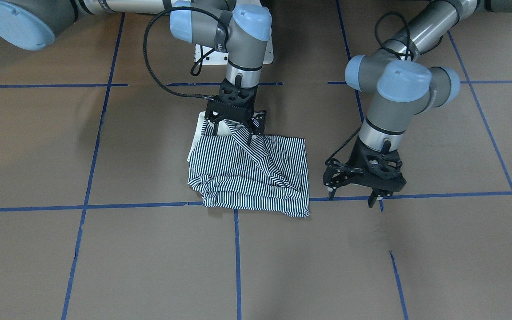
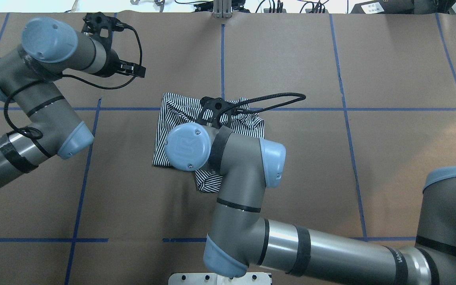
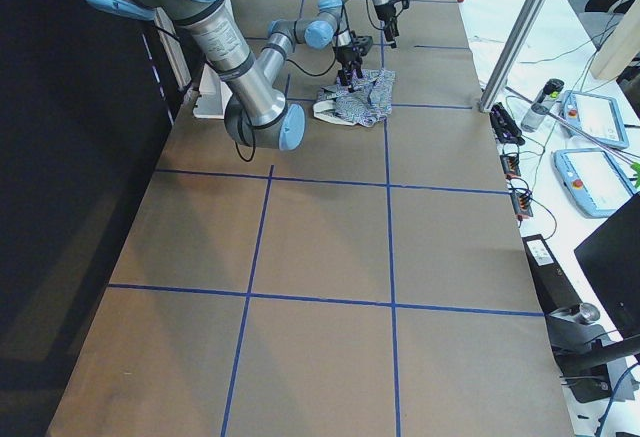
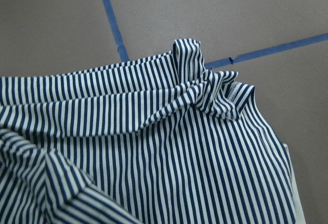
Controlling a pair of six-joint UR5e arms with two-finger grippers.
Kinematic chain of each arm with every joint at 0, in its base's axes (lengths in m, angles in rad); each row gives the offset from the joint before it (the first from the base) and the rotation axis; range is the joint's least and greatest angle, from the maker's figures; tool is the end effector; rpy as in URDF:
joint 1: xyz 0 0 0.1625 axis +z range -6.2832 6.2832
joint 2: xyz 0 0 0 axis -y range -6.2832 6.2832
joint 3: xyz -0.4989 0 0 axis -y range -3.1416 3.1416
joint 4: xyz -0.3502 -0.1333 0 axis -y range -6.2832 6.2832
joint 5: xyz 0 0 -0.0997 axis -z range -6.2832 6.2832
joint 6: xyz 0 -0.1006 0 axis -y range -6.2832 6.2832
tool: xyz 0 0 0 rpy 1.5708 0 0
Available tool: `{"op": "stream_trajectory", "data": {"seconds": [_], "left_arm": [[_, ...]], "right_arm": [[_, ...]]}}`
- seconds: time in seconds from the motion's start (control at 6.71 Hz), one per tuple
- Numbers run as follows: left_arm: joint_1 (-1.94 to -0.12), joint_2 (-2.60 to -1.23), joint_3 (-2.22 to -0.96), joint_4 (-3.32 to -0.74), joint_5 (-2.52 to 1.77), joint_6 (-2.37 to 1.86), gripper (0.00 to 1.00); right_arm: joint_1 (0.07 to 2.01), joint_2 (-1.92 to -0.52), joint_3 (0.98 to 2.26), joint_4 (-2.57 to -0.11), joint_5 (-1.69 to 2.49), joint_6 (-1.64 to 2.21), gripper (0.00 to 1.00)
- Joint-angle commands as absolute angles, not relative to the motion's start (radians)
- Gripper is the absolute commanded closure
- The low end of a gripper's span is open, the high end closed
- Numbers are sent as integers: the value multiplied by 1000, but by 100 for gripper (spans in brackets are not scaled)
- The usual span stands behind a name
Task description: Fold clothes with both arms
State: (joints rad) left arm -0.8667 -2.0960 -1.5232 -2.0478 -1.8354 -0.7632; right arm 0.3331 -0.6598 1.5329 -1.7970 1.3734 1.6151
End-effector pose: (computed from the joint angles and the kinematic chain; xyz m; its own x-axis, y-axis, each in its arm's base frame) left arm 0.3703 -0.6013 0.4079 0.6904 0.2646 -0.6733 0.1427 0.8627 0.4853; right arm -0.6665 -0.3925 0.2186 0.7342 0.3000 0.6091 -0.4653 0.8756 0.1296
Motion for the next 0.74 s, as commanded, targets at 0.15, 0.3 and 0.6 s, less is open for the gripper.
{"op": "stream_trajectory", "data": {"seconds": [0.15,0.3,0.6], "left_arm": [[-971,-2063,-1494,-2046,-1873,-582,0],[-979,-2062,-1483,-2052,-1875,-572,0],[-980,-2060,-1482,-2056,-1894,-575,0]], "right_arm": [[258,-526,1327,-1830,1296,1557,1],[250,-462,1230,-1830,1295,1516,4],[235,-439,1221,-1876,1298,1372,12]]}}
